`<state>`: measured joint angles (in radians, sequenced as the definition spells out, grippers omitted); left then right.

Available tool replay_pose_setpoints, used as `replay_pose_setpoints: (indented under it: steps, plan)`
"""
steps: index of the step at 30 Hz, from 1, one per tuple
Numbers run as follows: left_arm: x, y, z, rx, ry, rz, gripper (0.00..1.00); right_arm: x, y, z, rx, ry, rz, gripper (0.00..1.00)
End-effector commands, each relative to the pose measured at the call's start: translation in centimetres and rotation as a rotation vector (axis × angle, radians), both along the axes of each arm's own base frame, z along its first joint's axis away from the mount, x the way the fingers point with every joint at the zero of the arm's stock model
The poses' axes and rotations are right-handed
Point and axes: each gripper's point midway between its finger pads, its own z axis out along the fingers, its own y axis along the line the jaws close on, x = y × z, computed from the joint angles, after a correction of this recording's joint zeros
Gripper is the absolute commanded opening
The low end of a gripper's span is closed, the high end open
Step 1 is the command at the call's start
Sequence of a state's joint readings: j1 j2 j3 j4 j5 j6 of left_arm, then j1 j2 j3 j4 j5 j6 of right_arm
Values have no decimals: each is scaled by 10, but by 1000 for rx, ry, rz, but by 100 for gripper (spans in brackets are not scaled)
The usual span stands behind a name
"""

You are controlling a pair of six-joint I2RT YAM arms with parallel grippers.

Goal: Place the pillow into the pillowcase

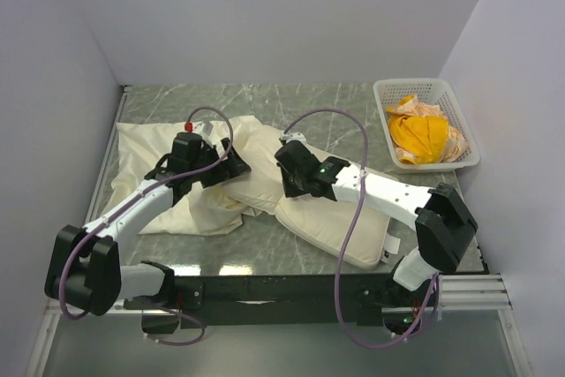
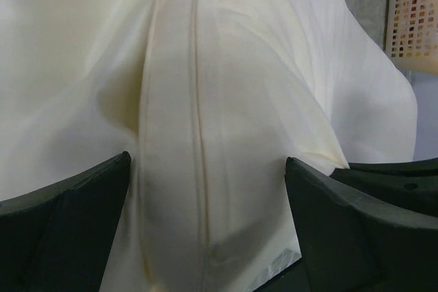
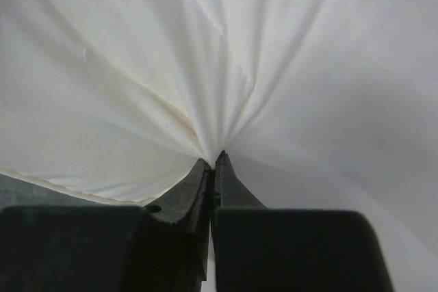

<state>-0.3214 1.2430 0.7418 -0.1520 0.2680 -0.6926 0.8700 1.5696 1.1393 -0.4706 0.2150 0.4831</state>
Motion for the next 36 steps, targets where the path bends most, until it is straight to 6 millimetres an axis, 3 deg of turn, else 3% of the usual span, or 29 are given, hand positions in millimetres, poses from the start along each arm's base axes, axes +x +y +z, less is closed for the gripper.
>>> replay_pose_setpoints:
  steps: [1,3,5,6,7,8,9,10,11,13,14,15,17,20,21,22,23,25,29,30,31,32,33,34,35,36]
  plan:
    - [18,-25,17,-28,-65,-58,99,17,9,27,73,-90,-54,0]
    - [20,-31,18,-13,-70,-71,93,20,4,36,55,-99,-79,0]
    - [21,-36,19,2,-74,-74,77,32,1,64,44,-159,-128,0]
    - [20,-37,20,1,-75,-74,58,31,-7,68,3,-158,-146,0]
    - [19,-37,26,-2,-88,-75,46,39,-4,95,27,-196,-164,0]
    - [19,-36,30,0,-97,-67,33,39,-13,99,-30,-197,-184,0]
    - [17,-36,33,-4,-106,-64,14,42,-13,110,-30,-209,-197,0]
    - [15,-37,44,-16,-132,-67,9,47,-8,138,6,-247,-208,0]
    - [13,-37,48,-23,-144,-69,6,46,-8,144,-13,-249,-208,0]
    - [9,-37,60,-31,-164,-74,6,51,-4,174,14,-299,-233,0]
    - [8,-38,65,-32,-175,-79,9,51,-4,172,-12,-288,-231,0]
    - [6,-36,64,-15,-172,-88,19,52,-5,178,-19,-302,-245,0]
    - [5,-35,67,-5,-180,-90,20,55,-5,188,-27,-316,-259,0]
    - [-1,-30,55,10,-158,-84,17,56,-11,198,-64,-349,-289,0]
    - [-3,-30,51,5,-150,-78,12,54,-11,201,-78,-359,-291,0]
    - [-4,-32,52,-12,-163,-83,10,56,-16,212,-86,-392,-318,0]
    - [-10,-32,40,-17,-141,-90,9,56,-20,210,-124,-394,-324,0]
    - [-16,-45,37,-56,-144,-116,8,61,-32,217,-177,-438,-363,0]
    - [-31,-76,18,-47,-109,-167,6,70,-67,210,-299,-454,-449,0]
    - [-33,-83,5,-26,-78,-175,6,71,-74,206,-311,-450,-468,0]
    - [-36,-95,4,-26,-88,-199,6,75,-89,192,-349,-430,-496,0]
    - [-32,-104,7,-33,-106,-199,6,76,-98,193,-334,-432,-520,0]
    - [-32,-112,-9,-14,-72,-212,6,77,-106,186,-336,-418,-539,0]
    - [-37,-124,-13,-10,-63,-242,6,77,-119,167,-369,-386,-553,0]
    - [-34,-134,-13,-11,-66,-253,6,83,-138,169,-339,-391,-612,0]
    - [-41,-149,-30,9,-35,-287,7,84,-149,161,-333,-372,-634,0]
